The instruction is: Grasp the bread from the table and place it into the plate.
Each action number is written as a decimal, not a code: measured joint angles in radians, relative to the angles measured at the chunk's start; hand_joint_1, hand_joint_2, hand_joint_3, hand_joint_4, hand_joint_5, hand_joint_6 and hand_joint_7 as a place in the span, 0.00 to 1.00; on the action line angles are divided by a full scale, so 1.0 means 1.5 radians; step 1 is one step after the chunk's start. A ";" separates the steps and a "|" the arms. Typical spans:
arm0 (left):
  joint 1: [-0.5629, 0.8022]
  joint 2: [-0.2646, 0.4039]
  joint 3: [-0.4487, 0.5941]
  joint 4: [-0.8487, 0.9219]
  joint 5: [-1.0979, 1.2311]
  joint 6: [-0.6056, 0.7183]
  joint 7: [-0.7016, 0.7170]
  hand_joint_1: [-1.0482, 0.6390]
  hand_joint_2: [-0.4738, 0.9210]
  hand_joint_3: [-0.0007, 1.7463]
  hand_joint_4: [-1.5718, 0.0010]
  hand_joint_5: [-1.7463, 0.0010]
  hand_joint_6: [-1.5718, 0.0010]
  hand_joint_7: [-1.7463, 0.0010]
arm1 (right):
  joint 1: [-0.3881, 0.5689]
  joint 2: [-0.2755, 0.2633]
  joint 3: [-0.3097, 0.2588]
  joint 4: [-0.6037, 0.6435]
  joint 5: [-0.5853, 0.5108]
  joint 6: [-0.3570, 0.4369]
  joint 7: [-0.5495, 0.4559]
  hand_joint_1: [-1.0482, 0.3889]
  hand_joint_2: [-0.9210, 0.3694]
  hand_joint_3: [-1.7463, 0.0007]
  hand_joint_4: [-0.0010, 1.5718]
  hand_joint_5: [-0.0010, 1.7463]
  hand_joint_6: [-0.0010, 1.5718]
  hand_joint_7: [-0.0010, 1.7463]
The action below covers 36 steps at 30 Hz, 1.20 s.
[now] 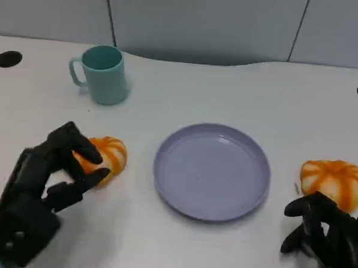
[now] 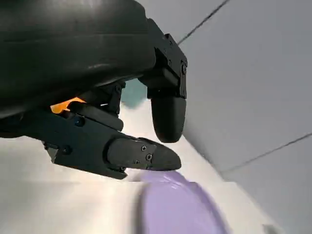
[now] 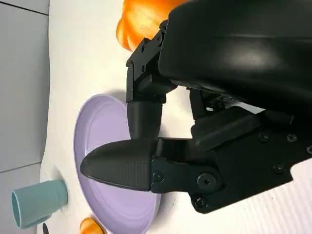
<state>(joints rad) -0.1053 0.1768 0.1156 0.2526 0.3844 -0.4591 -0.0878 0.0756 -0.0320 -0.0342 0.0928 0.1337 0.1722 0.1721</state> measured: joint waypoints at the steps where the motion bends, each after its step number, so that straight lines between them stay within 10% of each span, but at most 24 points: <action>1: -0.008 0.019 -0.013 -0.001 0.053 0.001 0.022 0.24 1.00 0.06 0.70 0.48 0.62 0.74 | 0.000 0.001 0.000 0.000 0.000 0.000 0.000 0.52 0.00 0.65 0.35 1.00 0.23 0.97; 4: -0.051 0.092 -0.074 -0.008 0.228 0.013 0.055 0.21 1.00 0.02 0.81 0.80 0.69 0.97 | -0.001 0.006 0.002 0.000 0.000 -0.001 0.000 0.52 0.00 0.65 0.35 1.00 0.23 0.97; 9: -0.171 0.186 -0.184 0.019 0.376 0.066 0.037 0.13 1.00 0.02 0.99 0.97 0.90 1.00 | 0.003 0.007 0.010 -0.004 -0.007 -0.004 -0.010 0.51 0.00 0.66 0.33 1.00 0.24 0.95; 31: -0.457 0.144 -0.397 0.493 0.316 0.131 -0.080 0.11 0.98 0.00 0.99 0.99 0.96 0.98 | 0.012 0.009 0.010 -0.028 0.000 0.017 -0.016 0.51 0.00 0.65 0.33 1.00 0.24 0.97; 36: -0.499 0.060 -0.424 0.661 0.311 0.176 -0.023 0.24 0.92 0.00 0.91 0.96 0.86 0.97 | 0.029 0.006 0.011 -0.044 -0.003 0.017 -0.016 0.50 0.00 0.65 0.36 1.00 0.24 0.97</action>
<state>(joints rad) -0.8539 0.2669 -0.5199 1.2438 0.8515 -0.1951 -0.1225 0.1188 -0.0224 -0.0170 0.0261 0.1286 0.1983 0.1474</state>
